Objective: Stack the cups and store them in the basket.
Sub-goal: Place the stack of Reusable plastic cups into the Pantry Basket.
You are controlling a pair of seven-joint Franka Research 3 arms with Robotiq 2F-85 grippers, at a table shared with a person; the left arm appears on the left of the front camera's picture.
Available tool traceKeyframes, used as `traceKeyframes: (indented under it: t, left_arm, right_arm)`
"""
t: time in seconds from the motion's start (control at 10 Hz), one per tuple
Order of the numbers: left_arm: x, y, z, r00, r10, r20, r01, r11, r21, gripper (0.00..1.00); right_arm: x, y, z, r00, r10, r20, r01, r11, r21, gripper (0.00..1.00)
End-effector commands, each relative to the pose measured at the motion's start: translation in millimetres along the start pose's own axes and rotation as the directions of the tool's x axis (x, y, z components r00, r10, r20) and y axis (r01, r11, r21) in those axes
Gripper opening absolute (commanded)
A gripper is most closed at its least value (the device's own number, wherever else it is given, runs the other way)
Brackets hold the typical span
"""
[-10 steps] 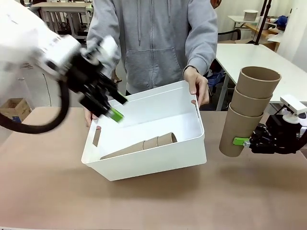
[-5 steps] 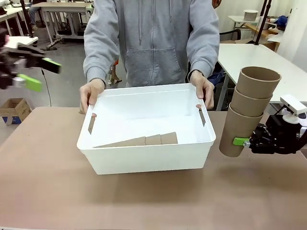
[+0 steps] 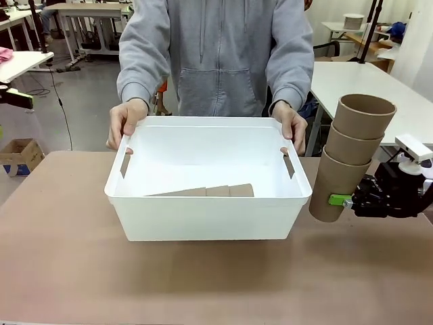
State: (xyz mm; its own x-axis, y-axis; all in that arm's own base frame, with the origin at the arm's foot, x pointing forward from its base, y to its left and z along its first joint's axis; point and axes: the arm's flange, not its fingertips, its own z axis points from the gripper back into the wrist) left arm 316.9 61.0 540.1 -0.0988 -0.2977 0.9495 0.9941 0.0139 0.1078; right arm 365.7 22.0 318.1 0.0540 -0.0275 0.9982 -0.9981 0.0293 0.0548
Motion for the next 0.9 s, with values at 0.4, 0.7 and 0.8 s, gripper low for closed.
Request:
traceKeyframes:
  t: [0.4, 0.7, 0.8]
  left_arm:
    - [5.3, -0.1, -1.5, 1.0, 0.019, 0.0, -0.019, 1.0, -0.01, 1.0]
    - [5.3, -0.1, -1.5, 1.0, 0.019, 0.0, -0.019, 1.0, -0.01, 1.0]
    - [5.3, -0.1, -1.5, 1.0, 0.019, 0.0, -0.019, 1.0, -0.01, 1.0]
  right_arm:
    - [5.1, -0.7, 0.3, 1.0, 0.013, 0.005, -0.013, 1.0, -0.001, 0.84]
    - [5.1, -0.7, 0.3, 1.0, 0.013, 0.005, -0.013, 1.0, -0.001, 0.84]
    - [5.1, -0.7, 0.3, 1.0, 0.013, 0.005, -0.013, 1.0, -0.001, 0.84]
